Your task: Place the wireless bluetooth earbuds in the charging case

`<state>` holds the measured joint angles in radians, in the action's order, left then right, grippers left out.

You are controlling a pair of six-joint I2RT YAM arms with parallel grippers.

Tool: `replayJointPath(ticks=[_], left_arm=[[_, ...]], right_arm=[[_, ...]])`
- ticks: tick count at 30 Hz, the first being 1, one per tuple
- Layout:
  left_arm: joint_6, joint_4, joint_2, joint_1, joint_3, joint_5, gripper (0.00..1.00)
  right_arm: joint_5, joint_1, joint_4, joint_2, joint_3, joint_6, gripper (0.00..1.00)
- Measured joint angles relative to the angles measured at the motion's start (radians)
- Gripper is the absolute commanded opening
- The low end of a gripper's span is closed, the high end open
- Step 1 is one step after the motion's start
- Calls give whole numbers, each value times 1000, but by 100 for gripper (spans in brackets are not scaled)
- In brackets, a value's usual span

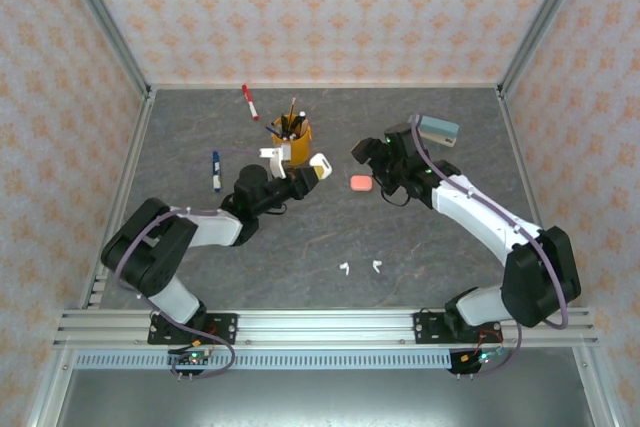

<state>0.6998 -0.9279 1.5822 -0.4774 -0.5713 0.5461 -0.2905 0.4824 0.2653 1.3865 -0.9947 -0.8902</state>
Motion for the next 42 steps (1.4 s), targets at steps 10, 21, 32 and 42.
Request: replayJointPath(ticks=[10, 21, 32, 42], left_arm=[[-173, 293, -173, 11, 0, 165, 1], [-212, 388, -173, 11, -4, 207, 0], [-212, 418, -170, 14, -19, 206, 0], [-218, 427, -170, 15, -20, 206, 0]], right_arm=[[-203, 0, -223, -10, 172, 264, 81], [-371, 30, -371, -7, 179, 334, 79], [-379, 63, -379, 81, 180, 346, 75], [-320, 43, -359, 85, 187, 348, 71]])
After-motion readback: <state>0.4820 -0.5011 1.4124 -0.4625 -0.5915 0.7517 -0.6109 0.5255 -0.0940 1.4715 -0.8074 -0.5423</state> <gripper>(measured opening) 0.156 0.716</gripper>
